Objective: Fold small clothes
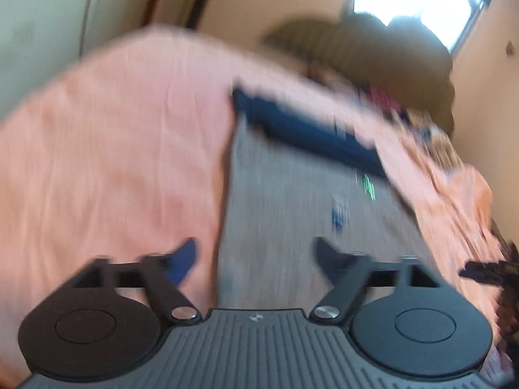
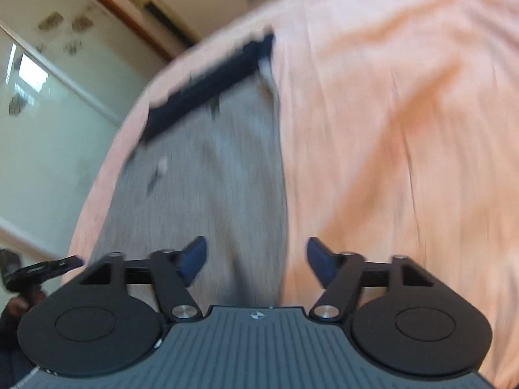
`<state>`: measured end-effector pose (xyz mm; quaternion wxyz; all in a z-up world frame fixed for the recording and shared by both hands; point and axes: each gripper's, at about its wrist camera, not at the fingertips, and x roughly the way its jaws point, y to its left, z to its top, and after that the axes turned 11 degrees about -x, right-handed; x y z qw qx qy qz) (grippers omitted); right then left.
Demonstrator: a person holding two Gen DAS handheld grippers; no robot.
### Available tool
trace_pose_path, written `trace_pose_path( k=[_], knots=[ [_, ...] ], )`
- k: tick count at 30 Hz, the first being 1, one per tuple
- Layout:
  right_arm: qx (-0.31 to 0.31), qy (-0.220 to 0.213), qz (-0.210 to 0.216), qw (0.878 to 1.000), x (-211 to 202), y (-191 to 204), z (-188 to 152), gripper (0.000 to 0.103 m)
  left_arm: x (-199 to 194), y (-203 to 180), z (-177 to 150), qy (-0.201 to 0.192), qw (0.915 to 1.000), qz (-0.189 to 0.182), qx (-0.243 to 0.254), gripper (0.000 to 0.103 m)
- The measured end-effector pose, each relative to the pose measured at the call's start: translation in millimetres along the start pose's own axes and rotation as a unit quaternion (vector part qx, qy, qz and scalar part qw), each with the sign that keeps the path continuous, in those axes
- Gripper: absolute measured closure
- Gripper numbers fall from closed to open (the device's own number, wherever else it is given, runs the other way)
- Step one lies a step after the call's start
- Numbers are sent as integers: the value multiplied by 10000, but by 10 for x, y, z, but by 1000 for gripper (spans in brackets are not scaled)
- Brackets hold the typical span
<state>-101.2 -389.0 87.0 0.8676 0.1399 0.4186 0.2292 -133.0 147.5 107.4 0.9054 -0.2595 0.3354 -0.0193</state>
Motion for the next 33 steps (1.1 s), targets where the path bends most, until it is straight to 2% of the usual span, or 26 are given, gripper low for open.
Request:
trace_pose_path(
  k=[1, 2, 3, 5, 6, 8, 10, 11, 12, 13, 15, 17, 20, 24, 29, 31, 33],
  knots=[
    [-177, -204, -154, 9995, 93, 98, 166, 29, 156, -184, 66, -327, 9994, 26, 148, 11],
    [-322, -397, -344, 9981, 243, 221, 324, 29, 352, -344, 110, -476, 9985, 88, 239, 11],
    [-444, -527, -511, 9963, 440, 339, 476, 26, 598, -502, 137, -519, 9980, 234, 280, 11],
    [-734, -615, -640, 9933, 938, 531, 735, 20, 1102, -750, 135, -325, 9980, 391, 376, 12],
    [-804, -586, -738, 9923, 1204, 607, 828, 18, 1325, -844, 84, -267, 9976, 389, 507, 12],
    [-1147, -380, -1017, 9874, 1761, 769, 969, 19, 1692, -983, -52, -140, 9928, 774, 904, 12],
    [-1579, -205, -1656, 9733, 2140, 893, 993, 19, 1924, -960, -230, 39, 9859, 1183, 1185, 12],
    [-1792, -100, -1896, 9653, 2292, 930, 959, 17, 1931, -898, -319, -51, 9831, 1212, 1374, 7],
    [-2008, -253, -2051, 9576, 2326, 959, 866, 5, 1896, -856, -387, -191, 9806, 1161, 1565, 7],
    [-2100, -436, -2162, 9525, 2316, 946, 763, 0, 1852, -811, -373, -166, 9837, 1025, 1469, 6],
    [-1963, -601, -1933, 9594, 2208, 843, 711, 0, 1823, -734, -339, -144, 9864, 928, 1346, 3],
    [-2023, -570, -1976, 9575, 2137, 747, 707, 0, 1824, -726, -330, -113, 9874, 858, 1326, 0],
    [-1929, -604, -2140, 9557, 2034, 666, 673, 0, 1842, -801, -361, -100, 9837, 1006, 1490, 0],
    [-2001, -582, -2237, 9521, 2039, 721, 605, 0, 1789, -883, -398, -73, 9809, 1222, 1509, 0],
    [-1753, -380, -2424, 9534, 1984, 815, 609, 0, 1514, -978, -572, 24, 9863, 903, 1382, 0],
    [-1518, -332, -2319, 9603, 1907, 880, 561, 0, 1522, -949, -656, 127, 9863, 968, 1333, 0],
    [-1579, -248, -2350, 9588, 1917, 956, 465, 0, 1525, -961, -764, -36, 9822, 1052, 1555, 0]
  ],
)
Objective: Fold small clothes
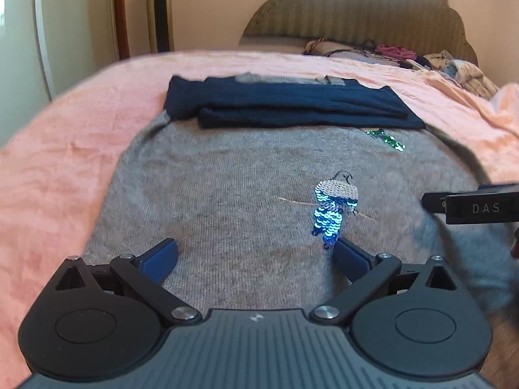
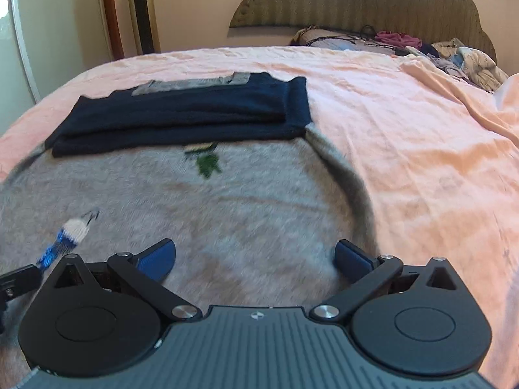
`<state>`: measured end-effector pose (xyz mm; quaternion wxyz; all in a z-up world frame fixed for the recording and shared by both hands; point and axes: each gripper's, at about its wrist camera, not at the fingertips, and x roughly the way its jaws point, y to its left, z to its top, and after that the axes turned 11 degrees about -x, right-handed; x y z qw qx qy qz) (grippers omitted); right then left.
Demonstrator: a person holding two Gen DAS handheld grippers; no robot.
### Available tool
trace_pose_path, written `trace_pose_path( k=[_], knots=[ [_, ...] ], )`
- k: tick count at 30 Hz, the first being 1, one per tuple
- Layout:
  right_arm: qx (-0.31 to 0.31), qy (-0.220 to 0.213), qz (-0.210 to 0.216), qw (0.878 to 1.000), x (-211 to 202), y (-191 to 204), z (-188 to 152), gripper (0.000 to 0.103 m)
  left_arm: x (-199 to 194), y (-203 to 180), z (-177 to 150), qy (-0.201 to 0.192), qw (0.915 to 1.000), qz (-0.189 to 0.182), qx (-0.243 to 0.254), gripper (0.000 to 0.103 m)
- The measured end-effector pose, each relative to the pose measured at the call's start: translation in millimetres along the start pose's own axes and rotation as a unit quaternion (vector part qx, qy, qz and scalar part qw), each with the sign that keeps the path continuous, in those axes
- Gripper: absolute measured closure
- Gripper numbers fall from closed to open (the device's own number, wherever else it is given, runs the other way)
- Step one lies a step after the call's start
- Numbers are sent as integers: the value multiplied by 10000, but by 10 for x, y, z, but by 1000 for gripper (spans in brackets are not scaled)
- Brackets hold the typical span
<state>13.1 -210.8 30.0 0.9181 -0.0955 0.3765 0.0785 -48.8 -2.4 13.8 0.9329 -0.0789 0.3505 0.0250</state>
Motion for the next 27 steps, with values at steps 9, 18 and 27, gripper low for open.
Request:
trace_pose_path(
  k=[9, 18, 27],
  knots=[
    [-106, -391, -97, 9991, -5, 50, -147, 0, -27, -32, 16, 94, 9998, 146, -25, 0],
    [-103, -387, -96, 9992, -12, 44, -144, 0, -136, -6, -117, 3, 10000, 51, -19, 0],
    [-403, -466, 177, 9979, -381, 150, -462, 0, -160, 11, -126, 27, 10000, -13, 35, 0]
  ],
)
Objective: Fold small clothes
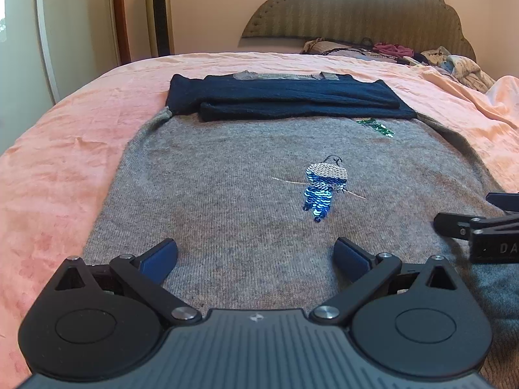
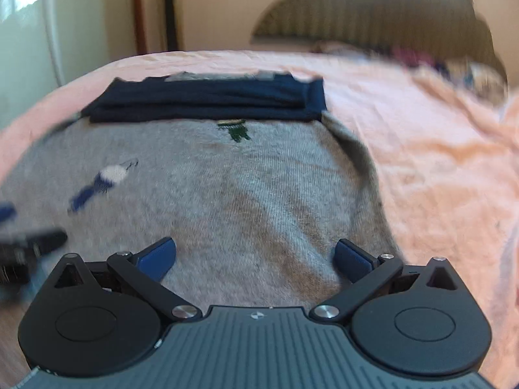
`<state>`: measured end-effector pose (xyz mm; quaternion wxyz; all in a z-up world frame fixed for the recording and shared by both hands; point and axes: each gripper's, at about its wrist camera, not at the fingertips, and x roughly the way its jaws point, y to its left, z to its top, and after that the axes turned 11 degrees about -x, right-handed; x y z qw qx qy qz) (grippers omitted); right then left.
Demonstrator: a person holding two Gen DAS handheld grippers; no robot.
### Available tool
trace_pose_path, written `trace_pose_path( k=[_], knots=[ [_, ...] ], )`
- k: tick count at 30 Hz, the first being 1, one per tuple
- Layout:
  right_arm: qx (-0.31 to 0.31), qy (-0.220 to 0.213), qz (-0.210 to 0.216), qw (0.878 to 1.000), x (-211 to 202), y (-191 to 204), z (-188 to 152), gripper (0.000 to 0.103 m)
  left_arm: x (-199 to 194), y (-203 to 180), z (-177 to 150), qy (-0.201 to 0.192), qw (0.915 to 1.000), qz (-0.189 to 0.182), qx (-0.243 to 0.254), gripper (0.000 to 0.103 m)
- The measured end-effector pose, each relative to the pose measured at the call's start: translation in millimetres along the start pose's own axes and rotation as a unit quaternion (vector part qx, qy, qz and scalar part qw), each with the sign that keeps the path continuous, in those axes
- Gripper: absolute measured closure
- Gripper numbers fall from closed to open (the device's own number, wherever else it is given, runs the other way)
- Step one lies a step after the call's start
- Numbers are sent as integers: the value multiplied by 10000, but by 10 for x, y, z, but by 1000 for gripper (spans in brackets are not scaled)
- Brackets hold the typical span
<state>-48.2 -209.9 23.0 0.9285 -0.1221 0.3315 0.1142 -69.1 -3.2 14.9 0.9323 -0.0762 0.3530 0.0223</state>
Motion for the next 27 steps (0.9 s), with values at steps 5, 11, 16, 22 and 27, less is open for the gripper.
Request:
trace_pose_path(
  k=[5, 11, 16, 22, 27],
  knots=[
    [-59, 110, -34, 9999, -122, -96, -69, 0, -180, 98, -102, 79, 9997, -85, 219, 0],
    [-58, 42, -77, 9999, -364, -76, -292, 0, -419, 120, -256, 28, 9999, 53, 156, 0],
    [-119, 240, 27, 9996, -500, 13, -252, 0, -567, -19, -361, 139, 9991, -194, 353, 0],
    [-487, 27, 505, 9975, -569, 250, -358, 0, -651, -35, -464, 134, 9979, -344, 531, 0],
    [-479, 161, 567, 9971, -655, 287, -317, 0, -761, 62, -582, 165, 9966, -479, 643, 0]
  ],
)
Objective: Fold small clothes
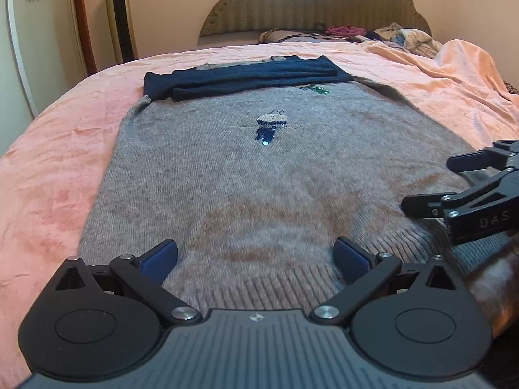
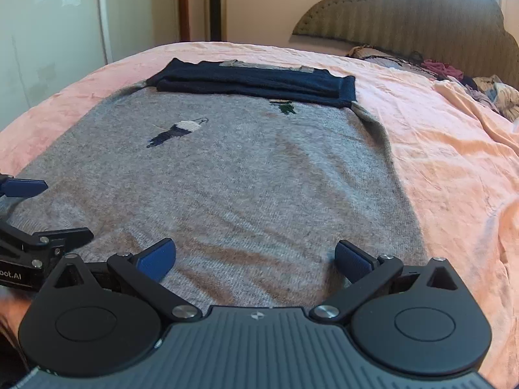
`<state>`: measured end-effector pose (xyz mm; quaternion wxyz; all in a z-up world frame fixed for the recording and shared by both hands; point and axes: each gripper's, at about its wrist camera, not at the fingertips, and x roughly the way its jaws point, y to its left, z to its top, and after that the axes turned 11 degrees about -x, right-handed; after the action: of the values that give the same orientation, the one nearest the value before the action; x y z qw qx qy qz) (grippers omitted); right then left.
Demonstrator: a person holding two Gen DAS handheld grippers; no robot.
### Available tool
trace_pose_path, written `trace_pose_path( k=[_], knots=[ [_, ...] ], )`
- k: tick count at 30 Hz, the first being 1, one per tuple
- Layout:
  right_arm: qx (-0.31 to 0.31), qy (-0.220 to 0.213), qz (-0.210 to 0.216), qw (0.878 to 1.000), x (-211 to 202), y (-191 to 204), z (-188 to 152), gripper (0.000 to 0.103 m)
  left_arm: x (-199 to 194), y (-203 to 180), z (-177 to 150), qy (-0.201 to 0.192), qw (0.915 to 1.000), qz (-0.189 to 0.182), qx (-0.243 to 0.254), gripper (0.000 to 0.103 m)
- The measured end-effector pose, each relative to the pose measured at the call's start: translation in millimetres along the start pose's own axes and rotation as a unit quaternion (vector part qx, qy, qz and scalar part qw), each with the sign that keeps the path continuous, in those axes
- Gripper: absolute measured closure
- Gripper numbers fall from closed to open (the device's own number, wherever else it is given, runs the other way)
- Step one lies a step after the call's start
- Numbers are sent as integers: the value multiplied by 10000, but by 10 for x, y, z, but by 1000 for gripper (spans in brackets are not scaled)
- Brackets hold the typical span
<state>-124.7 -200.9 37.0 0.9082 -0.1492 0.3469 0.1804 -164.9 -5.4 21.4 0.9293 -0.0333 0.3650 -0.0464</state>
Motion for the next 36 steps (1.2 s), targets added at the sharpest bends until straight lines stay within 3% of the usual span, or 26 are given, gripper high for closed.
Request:
trace_pose_path(
  k=[3, 8, 12, 14, 18, 22, 24, 26, 30, 33, 35, 36],
  knots=[
    [-39, -116, 72, 9999, 2, -21, -94, 0, -68, 43, 11, 56, 10000, 4, -65, 0],
    [61, -15, 118, 9999, -41, -17, 76, 0, -55, -4, 183, 6, 9996, -118, -256, 0],
    [-189, -52, 257, 9995, 44, 116, 190, 0, 113, -148, 142, 368, 9992, -168, 70, 0],
    [-310, 151, 315, 9989, 138, 163, 134, 0, 73, -131, 58, 242, 9994, -212, 106, 0],
    [-292, -38, 443, 9986, 18, 68, -21, 0, -45, -53, -17, 257, 9989, -324, 216, 0],
    [-309, 98, 515, 9981, -53, -28, 5, 0, -87, -5, 175, 163, 9987, -356, 314, 0],
    [-387, 104, 429, 9983, -31, -91, 165, 0, 10, -7, 384, -80, 9989, -259, 377, 0],
    [-473, -155, 243, 9985, 63, -187, 404, 0, 223, 4, 638, -250, 9992, -166, 253, 0],
    [-40, -297, 132, 9995, 558, -456, 893, 0, 853, 126, 1055, -159, 9978, 146, -631, 0],
    [423, 41, -167, 9990, 1048, -597, 1083, 0, 1207, 224, 1128, -20, 9920, 786, -984, 0],
    [469, 370, -470, 9971, 1269, -592, 1065, 0, 1178, 204, 1064, -156, 9923, 849, -886, 0],
    [532, 111, -505, 9972, 1238, -566, 983, 0, 1138, 198, 1026, -168, 9928, 837, -837, 0]
  ],
)
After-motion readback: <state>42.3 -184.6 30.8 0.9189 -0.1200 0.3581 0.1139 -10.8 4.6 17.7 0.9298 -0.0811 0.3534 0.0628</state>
